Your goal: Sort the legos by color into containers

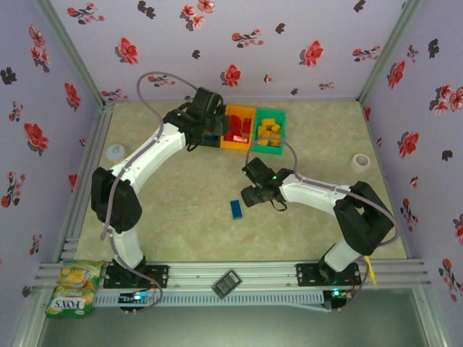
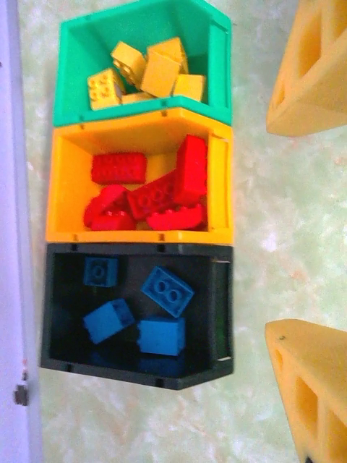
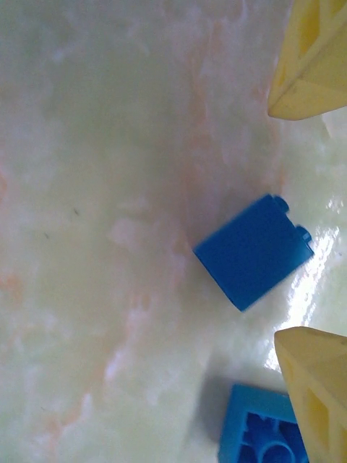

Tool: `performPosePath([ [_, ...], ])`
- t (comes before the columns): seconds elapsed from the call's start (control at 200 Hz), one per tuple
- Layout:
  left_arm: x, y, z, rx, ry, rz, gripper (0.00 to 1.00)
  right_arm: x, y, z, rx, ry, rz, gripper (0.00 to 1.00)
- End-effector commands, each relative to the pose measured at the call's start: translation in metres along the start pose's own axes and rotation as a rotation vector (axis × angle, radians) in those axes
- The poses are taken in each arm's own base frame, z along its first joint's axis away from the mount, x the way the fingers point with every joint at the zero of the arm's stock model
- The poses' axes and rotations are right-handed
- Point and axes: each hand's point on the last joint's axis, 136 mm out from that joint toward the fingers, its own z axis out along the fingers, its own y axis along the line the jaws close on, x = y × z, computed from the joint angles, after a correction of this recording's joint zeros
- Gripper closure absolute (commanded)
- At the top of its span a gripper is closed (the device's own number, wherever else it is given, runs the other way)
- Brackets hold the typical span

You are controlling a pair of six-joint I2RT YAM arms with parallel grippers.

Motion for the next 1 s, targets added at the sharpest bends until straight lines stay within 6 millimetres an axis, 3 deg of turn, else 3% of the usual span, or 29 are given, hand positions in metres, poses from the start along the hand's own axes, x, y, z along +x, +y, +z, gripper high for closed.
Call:
performPosePath([
  [0.0,0.003,0.010,-0.009,-0.016,-0.023,-0.047,0.32,0.022,0.006,0.006,-0.005,0.076,-0.054,0.24],
  [0.155,0.008,0.018,-0.024,-0.022,-0.042,-0.050,0.31,0.024,0.000,0.013,0.042,0.085,-0.049,0.24],
  [0.525,0.008,0.037,-0.059,-0.074,-0.086,-0.040,0.30,0.005,-0.010,0.034,0.122,0.094,-0.006,0.31],
  [0.995,0.010,0.041,-0.061,-0.085,-0.087,-0.031,0.30,-0.004,-0.007,0.041,0.085,0.088,0.014,0.54],
])
